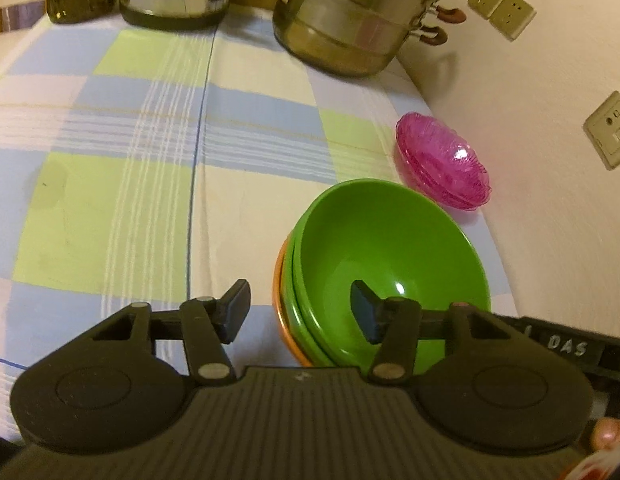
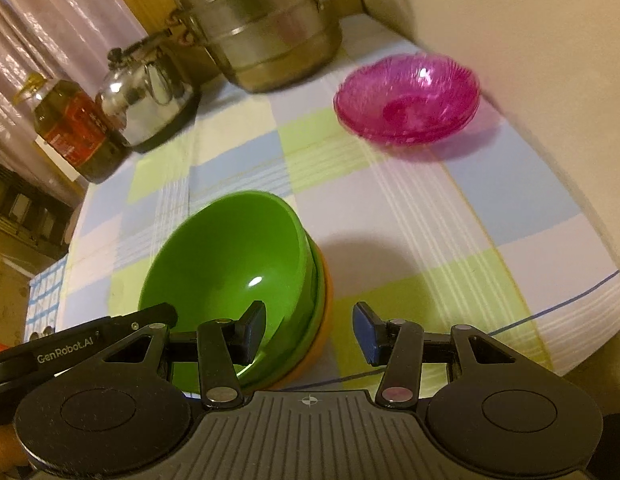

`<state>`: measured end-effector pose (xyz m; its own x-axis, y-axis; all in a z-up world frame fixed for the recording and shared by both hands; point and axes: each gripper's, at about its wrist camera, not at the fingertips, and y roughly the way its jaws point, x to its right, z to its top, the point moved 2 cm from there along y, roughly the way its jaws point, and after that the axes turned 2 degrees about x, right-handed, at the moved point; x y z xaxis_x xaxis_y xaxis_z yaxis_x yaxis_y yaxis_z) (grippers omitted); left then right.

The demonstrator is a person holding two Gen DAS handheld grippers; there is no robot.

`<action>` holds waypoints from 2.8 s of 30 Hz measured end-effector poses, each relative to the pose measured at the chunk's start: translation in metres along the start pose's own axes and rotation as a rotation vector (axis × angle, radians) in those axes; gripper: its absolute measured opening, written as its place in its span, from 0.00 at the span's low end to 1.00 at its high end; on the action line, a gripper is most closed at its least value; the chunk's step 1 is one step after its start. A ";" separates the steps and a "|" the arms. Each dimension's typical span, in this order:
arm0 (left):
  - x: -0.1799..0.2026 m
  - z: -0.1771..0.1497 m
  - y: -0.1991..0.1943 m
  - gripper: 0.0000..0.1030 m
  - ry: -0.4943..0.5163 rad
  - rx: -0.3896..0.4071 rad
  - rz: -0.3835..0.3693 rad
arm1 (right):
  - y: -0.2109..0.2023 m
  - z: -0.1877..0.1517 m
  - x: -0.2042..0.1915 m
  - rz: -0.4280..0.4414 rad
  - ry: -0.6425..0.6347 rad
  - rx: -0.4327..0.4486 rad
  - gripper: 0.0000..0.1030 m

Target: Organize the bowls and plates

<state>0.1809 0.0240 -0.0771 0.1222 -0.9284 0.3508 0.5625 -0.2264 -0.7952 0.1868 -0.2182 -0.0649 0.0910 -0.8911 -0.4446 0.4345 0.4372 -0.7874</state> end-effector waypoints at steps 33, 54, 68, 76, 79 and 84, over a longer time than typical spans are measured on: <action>-0.007 0.004 0.031 0.25 -0.021 -0.102 -0.026 | 0.039 -0.001 -0.002 -0.036 0.041 -0.113 0.31; 0.007 0.003 0.023 0.25 0.057 -0.083 0.005 | 0.033 -0.004 -0.003 -0.050 0.029 -0.088 0.27; 0.022 0.008 0.018 0.25 0.095 -0.073 -0.010 | 0.017 0.002 0.001 -0.060 0.042 -0.054 0.27; 0.047 0.019 0.022 0.25 0.135 -0.064 -0.026 | 0.005 0.014 0.012 -0.075 0.056 -0.030 0.27; 0.057 0.024 0.026 0.25 0.147 -0.063 -0.037 | 0.001 0.021 0.017 -0.084 0.058 -0.020 0.27; 0.076 0.033 0.032 0.25 0.172 -0.060 -0.053 | -0.007 0.035 0.026 -0.100 0.066 0.002 0.27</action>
<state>0.2355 -0.0445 -0.0597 -0.0510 -0.9502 0.3075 0.5143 -0.2889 -0.8075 0.2176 -0.2491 -0.0563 -0.0117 -0.9204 -0.3909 0.4400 0.3463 -0.8285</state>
